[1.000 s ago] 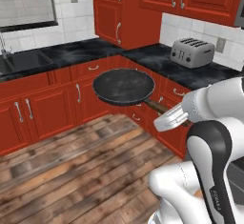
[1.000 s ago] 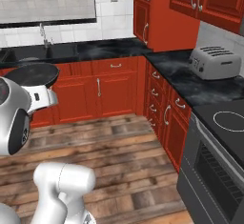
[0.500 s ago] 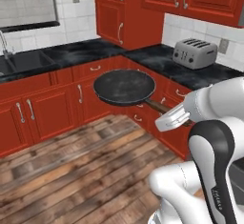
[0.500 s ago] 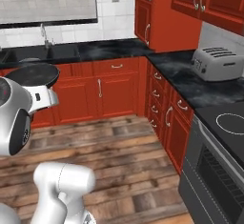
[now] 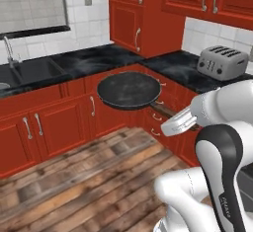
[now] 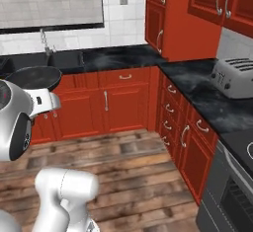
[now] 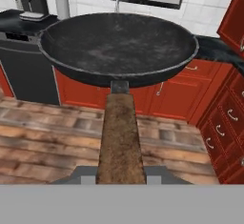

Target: Move the pot and pan from the stove into the sink.

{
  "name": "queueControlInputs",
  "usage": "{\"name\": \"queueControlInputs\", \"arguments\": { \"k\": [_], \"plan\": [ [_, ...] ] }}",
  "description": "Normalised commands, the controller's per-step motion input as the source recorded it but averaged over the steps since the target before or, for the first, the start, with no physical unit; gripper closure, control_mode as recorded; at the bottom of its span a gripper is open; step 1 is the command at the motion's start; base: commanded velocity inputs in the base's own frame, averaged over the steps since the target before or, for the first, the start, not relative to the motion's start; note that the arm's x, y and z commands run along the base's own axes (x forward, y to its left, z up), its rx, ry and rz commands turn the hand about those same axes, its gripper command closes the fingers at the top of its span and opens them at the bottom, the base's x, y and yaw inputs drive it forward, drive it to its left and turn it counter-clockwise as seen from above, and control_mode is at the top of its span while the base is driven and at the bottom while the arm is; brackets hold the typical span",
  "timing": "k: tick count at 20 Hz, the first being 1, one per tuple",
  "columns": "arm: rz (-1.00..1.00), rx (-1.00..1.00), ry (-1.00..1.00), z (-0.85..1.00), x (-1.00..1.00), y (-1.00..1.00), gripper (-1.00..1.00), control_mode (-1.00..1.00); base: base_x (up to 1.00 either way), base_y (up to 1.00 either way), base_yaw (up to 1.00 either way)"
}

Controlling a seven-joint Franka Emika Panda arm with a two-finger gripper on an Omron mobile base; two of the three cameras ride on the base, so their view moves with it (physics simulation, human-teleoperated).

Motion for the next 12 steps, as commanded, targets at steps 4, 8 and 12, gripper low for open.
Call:
{"name": "queueControlInputs", "arguments": {
  "k": [4,8,12],
  "plan": [
    [0.00,0.00,0.00,0.00,0.00,0.00,1.00,1.00,0.88,0.01,0.01],
    [0.00,0.00,0.00,0.00,0.00,0.00,1.00,1.00,0.86,0.00,0.00],
    [0.00,0.00,0.00,0.00,0.00,0.00,1.00,1.00,0.84,0.00,0.00]
  ]
}}
